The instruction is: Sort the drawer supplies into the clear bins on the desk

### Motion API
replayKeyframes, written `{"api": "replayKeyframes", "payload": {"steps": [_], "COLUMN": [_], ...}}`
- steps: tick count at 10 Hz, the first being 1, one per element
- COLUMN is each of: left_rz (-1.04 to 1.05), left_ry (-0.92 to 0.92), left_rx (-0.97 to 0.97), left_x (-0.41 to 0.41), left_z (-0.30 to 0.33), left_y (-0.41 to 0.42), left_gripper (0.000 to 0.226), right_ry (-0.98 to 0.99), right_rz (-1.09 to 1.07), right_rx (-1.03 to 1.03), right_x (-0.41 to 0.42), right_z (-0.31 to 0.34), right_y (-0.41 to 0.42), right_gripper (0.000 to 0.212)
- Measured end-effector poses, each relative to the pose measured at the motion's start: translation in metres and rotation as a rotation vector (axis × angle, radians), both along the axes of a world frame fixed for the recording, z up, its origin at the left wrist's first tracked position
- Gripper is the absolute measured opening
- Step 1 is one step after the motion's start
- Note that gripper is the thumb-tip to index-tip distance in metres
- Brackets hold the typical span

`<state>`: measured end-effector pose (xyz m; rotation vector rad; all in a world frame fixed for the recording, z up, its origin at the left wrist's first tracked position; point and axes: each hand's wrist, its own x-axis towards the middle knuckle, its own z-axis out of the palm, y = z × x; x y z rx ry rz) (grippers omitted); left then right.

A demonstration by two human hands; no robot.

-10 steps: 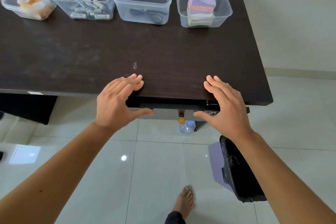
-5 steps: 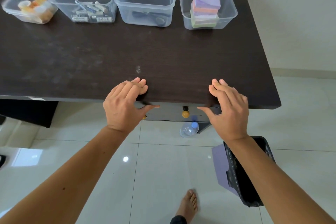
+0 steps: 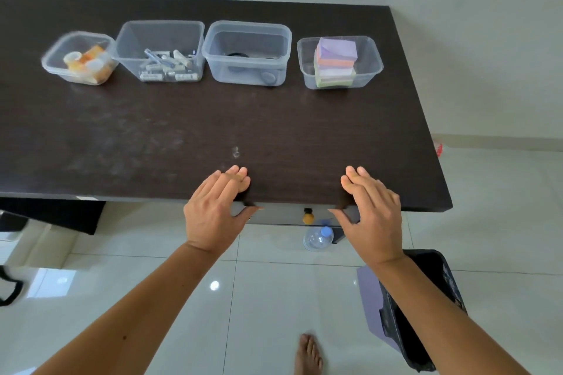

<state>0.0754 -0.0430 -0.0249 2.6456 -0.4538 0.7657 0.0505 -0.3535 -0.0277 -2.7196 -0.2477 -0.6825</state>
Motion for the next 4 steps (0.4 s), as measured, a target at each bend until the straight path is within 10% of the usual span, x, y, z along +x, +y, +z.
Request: {"api": "replayKeyframes", "payload": {"steps": [4], "left_rz": [-0.146], "left_ry": [0.377], "left_rx": [0.211], "left_x": [-0.005], "left_z": [0.031], "left_y": [0.011], "left_gripper": [0.059], "right_ry": [0.509], "right_rz": [0.253], "right_rx": [-0.119], "right_x": [0.006], "right_z": [0.047], "right_y": [-0.006], "right_gripper": [0.061]}}
